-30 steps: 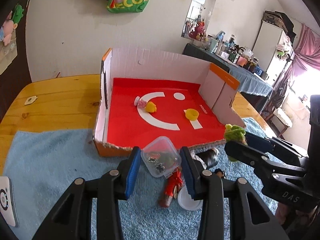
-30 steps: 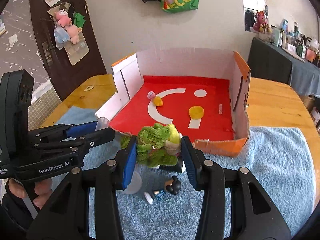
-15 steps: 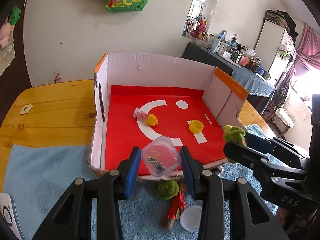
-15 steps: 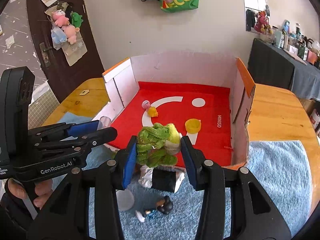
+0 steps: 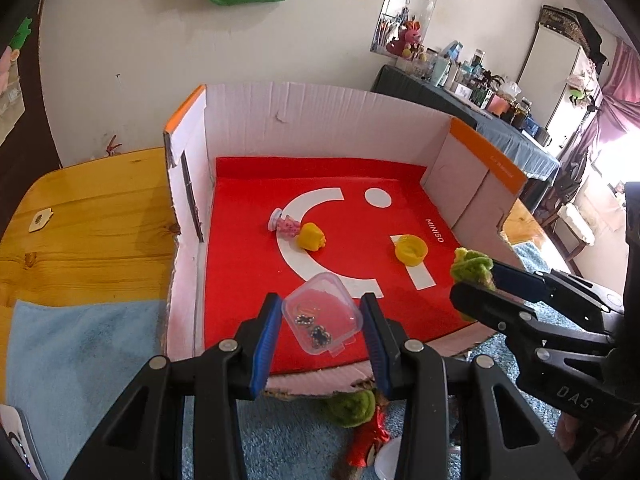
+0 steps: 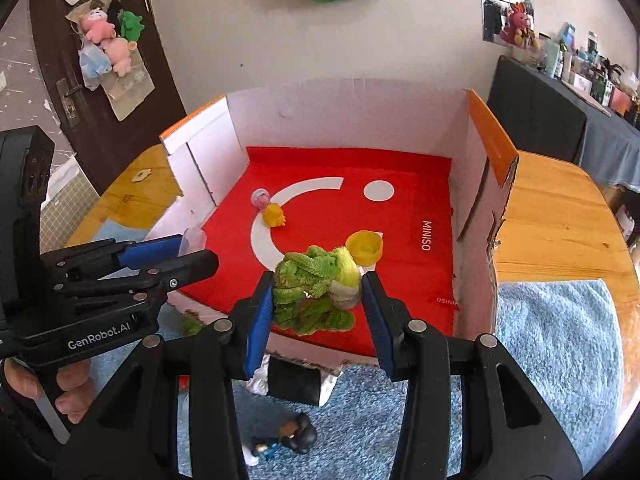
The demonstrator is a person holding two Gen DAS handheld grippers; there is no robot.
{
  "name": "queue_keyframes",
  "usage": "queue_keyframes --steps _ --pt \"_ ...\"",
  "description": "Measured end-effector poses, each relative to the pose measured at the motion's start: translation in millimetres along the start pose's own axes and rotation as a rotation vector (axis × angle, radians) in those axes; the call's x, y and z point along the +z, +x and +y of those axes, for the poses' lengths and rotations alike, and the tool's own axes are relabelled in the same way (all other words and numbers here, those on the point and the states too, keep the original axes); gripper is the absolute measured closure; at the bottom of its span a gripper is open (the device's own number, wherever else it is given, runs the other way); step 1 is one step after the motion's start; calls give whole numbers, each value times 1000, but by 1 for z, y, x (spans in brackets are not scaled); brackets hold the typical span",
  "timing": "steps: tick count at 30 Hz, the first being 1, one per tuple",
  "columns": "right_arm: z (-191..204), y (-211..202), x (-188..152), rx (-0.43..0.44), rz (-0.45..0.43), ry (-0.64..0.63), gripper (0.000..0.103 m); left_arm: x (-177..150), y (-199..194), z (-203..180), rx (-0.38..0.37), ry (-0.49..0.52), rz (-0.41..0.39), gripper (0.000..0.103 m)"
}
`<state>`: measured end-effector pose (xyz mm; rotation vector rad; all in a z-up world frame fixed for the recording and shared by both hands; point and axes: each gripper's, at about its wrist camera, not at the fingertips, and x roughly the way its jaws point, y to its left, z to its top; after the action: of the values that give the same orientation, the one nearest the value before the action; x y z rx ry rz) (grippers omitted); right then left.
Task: Organize objects
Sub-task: 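Carry the clear screw box into the box while right tool lowers the lettuce toy inside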
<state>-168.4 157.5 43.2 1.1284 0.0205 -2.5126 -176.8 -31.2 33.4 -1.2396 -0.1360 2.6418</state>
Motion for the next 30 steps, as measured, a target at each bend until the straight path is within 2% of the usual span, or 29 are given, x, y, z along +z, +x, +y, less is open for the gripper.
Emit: queue_keyframes --steps 16,30 --pt "-2 38 0 -36 130 -40 62 3 32 6 22 8 78 61" --pt "-8 53 8 -54 158 -38 62 8 45 7 35 18 114 61"
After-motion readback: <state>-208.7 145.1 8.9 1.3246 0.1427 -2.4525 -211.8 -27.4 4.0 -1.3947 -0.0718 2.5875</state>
